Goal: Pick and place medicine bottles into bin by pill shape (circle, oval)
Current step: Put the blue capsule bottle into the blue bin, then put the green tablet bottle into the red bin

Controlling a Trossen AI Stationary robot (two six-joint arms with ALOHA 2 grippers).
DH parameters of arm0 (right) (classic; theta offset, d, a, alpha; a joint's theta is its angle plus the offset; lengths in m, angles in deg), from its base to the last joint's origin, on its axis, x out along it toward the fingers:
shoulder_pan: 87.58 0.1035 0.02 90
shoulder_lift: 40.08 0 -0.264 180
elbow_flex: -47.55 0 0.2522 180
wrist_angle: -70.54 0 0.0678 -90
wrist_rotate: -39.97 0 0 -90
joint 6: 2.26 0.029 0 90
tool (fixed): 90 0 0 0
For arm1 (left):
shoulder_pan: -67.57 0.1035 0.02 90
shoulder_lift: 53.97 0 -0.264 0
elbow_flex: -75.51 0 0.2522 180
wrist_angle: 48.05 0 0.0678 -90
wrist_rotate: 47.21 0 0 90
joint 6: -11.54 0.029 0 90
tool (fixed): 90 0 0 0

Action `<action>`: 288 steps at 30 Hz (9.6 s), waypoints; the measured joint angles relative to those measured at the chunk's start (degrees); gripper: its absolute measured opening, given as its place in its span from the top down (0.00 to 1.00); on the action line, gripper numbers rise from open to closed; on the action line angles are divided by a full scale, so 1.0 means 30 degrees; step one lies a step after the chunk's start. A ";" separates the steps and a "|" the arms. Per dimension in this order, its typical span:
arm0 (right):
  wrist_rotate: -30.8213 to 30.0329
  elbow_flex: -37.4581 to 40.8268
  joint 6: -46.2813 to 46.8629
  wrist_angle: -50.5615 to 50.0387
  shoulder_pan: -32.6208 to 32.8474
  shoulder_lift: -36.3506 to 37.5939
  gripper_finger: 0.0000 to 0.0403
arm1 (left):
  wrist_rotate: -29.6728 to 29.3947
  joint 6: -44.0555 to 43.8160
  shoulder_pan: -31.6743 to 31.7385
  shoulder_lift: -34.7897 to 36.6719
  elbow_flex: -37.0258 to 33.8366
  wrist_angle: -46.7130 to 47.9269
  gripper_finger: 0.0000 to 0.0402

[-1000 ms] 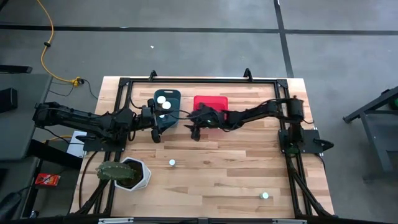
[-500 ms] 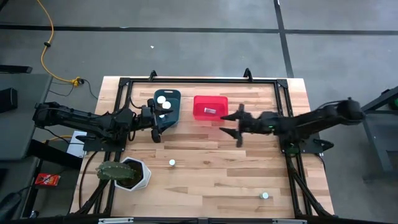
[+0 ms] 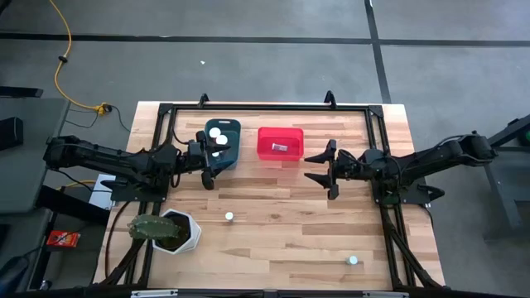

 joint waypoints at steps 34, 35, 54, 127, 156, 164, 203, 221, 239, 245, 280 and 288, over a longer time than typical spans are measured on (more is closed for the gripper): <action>-0.0993 0.0000 -0.0400 0.0004 -0.0007 -0.0015 0.45 | 0.5769 -0.4253 -0.0082 -0.1500 0.1208 0.2164 0.37; -0.1161 0.0000 -0.0377 -0.0035 -0.0007 -0.0015 0.45 | 0.5782 -0.4365 -0.0186 -0.1957 0.1673 0.3093 0.37; -0.1212 0.0000 -0.0300 -0.0654 -0.0007 -0.0022 0.45 | 0.6449 -0.0735 -0.4183 -0.8197 0.7059 1.2739 0.37; -0.1212 0.0000 0.0151 -0.1140 -0.0001 -0.0022 0.45 | -0.0640 0.4325 -0.4808 -0.5396 0.8545 1.4273 0.73; -0.1536 0.0000 0.0151 -0.1193 0.0000 -0.0022 0.45 | -0.3118 -0.4416 0.4046 -0.5531 0.0663 0.5892 0.73; -0.1926 0.0000 0.0151 -0.1193 0.0000 -0.0022 0.45 | -0.2182 -0.5776 0.4684 -0.6556 0.0662 0.6458 0.73; -0.1919 0.0000 0.0151 -0.1199 0.0000 -0.0020 0.45 | -0.1163 -0.4500 0.5311 -0.5588 0.1007 0.5810 0.54; -0.1919 0.0000 0.0209 -0.1265 -0.0002 -0.0020 0.45 | 0.3096 0.0022 0.0994 0.2009 -0.2908 -0.4503 0.54; -0.1919 0.0000 0.0166 -0.1281 0.0000 -0.0018 0.45 | 0.2244 0.0020 0.0991 0.2550 -0.3039 -0.3995 0.54; -0.1423 -0.0258 0.2139 -0.0926 0.0029 -0.0022 0.45 | 0.2222 0.0015 0.0991 0.2549 -0.3039 -0.4000 0.54; 0.4570 -1.5409 3.2155 -3.1384 1.3763 -1.2390 0.45 | 0.2215 0.0015 0.0991 0.2535 -0.3032 -0.2681 0.54; 0.5972 -1.5409 3.3653 -3.2200 1.3755 -1.3070 0.45 | 0.2215 0.0015 0.0993 0.2535 -0.3032 -0.2674 0.54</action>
